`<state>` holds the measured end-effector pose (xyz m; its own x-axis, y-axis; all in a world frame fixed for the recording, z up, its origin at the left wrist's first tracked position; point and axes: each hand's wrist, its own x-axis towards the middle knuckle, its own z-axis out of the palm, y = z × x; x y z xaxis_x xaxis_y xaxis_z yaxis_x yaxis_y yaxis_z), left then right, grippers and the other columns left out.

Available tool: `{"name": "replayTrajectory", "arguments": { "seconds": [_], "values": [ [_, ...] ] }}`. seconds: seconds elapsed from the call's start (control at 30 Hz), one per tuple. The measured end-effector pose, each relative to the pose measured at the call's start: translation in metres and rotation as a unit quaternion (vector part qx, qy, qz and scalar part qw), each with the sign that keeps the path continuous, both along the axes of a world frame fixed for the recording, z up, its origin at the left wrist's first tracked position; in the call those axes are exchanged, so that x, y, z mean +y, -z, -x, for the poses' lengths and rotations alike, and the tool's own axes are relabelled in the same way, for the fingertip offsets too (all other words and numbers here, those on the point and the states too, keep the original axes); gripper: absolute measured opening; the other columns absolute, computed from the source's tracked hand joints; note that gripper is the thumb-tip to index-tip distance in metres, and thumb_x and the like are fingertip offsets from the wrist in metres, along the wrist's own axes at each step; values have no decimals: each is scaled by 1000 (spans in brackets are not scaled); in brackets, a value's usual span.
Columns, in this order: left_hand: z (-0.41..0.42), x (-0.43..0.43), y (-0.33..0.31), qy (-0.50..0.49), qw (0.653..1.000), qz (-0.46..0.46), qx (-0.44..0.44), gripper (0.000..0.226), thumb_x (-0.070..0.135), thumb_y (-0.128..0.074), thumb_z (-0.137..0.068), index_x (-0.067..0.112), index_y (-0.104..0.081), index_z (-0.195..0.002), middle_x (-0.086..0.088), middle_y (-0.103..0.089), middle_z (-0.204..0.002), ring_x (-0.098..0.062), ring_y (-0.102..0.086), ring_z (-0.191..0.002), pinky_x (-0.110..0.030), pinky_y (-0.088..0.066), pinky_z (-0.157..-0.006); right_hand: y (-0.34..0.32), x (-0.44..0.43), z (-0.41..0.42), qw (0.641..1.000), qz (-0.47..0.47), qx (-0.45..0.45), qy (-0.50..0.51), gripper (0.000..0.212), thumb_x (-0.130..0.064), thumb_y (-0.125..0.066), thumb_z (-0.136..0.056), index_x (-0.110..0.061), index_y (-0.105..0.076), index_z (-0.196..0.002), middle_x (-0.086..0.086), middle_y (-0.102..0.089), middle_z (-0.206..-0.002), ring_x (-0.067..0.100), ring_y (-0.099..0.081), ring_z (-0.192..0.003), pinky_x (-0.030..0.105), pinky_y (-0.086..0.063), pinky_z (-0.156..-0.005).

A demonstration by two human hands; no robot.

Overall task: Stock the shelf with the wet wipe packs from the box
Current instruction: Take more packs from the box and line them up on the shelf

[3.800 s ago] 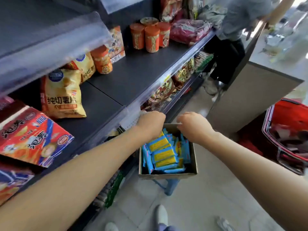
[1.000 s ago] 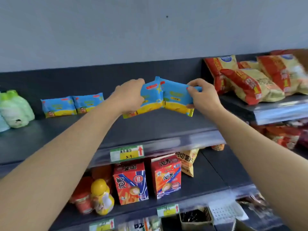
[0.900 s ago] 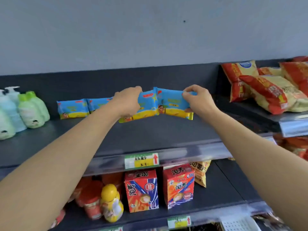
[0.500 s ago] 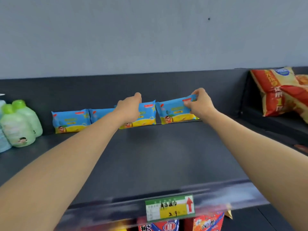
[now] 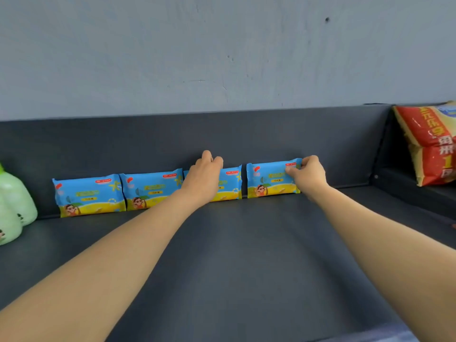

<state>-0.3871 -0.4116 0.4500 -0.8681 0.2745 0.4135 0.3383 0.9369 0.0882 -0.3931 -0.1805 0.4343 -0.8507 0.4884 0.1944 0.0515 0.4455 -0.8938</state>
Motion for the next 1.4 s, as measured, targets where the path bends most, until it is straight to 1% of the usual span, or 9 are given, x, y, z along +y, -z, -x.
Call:
{"name": "replayTrajectory", "arguments": {
  "seconds": [0.17,0.4,0.6,0.73,1.0,1.1,1.17,1.3,1.4],
  "values": [
    [4,7,7,-47,988,71,128,28,11,-61,-88,12,-46,-111,-7,-50,-114,-23,-45,-104,-33,-38,-84,1,-4,0,999,-23,2,38,43,-23,-64,-87,-2,-40,-117,16,-51,-123,31,-56,-107,40,-50,-86],
    [1,10,4,-51,989,86,109,32,14,-63,-88,12,-46,-115,-7,-51,-116,-23,-46,-105,-32,-41,-85,3,-18,-8,991,-124,8,46,24,-14,-52,-93,-3,-46,-112,13,-55,-117,28,-56,-104,30,-38,-71],
    [-19,11,-4,-48,988,89,115,31,12,-60,-89,12,-48,-117,-7,-51,-117,-23,-47,-107,-34,-39,-89,-4,-24,-24,979,-201,11,-43,24,-11,-49,-91,-9,-58,-113,11,-58,-119,23,-55,-95,28,-42,-72],
    [-48,29,-12,-22,989,82,122,29,3,-55,-89,11,-52,-116,-7,-53,-117,-25,-47,-108,-36,-39,-90,-12,-23,-53,963,-246,19,-106,29,-9,-49,-90,-10,-61,-117,7,-61,-120,23,-59,-104,32,-49,-86],
    [-140,110,-18,101,989,78,80,25,3,-50,-88,14,-56,-110,-7,-59,-111,-28,-52,-103,-38,-40,-87,-16,37,-158,882,-455,39,-115,29,-16,-44,-93,-12,-60,-117,8,-60,-116,27,-50,-109,36,-41,-93],
    [-183,155,-14,181,977,77,79,22,5,-52,-87,14,-57,-107,-7,-62,-109,-29,-54,-103,-41,-43,-87,-12,79,-212,863,-496,23,-89,29,-19,-45,-94,-13,-59,-119,8,-60,-119,28,-50,-111,40,-40,-95],
    [-214,189,-8,233,966,78,82,22,8,-54,-88,14,-57,-110,-7,-61,-109,-30,-54,-103,-43,-43,-87,-6,110,-253,867,-494,5,-70,29,-21,-47,-94,-14,-58,-120,8,-59,-121,28,-49,-113,42,-40,-97],
    [-278,260,17,334,935,89,74,24,14,-55,-89,12,-55,-113,-10,-59,-109,-32,-54,-102,-43,-42,-84,18,169,-342,913,-407,-6,-2,25,-17,-50,-92,-13,-64,-112,8,-62,-110,26,-52,-107,36,-41,-89],
    [-319,311,51,415,908,64,9,21,16,-57,-88,9,-58,-108,-13,-60,-105,-37,-56,-99,-48,-46,-82,49,216,-403,923,-374,-53,69,24,-15,-52,-90,-10,-66,-108,11,-65,-106,29,-54,-105,35,-40,-86]
  ]
}}
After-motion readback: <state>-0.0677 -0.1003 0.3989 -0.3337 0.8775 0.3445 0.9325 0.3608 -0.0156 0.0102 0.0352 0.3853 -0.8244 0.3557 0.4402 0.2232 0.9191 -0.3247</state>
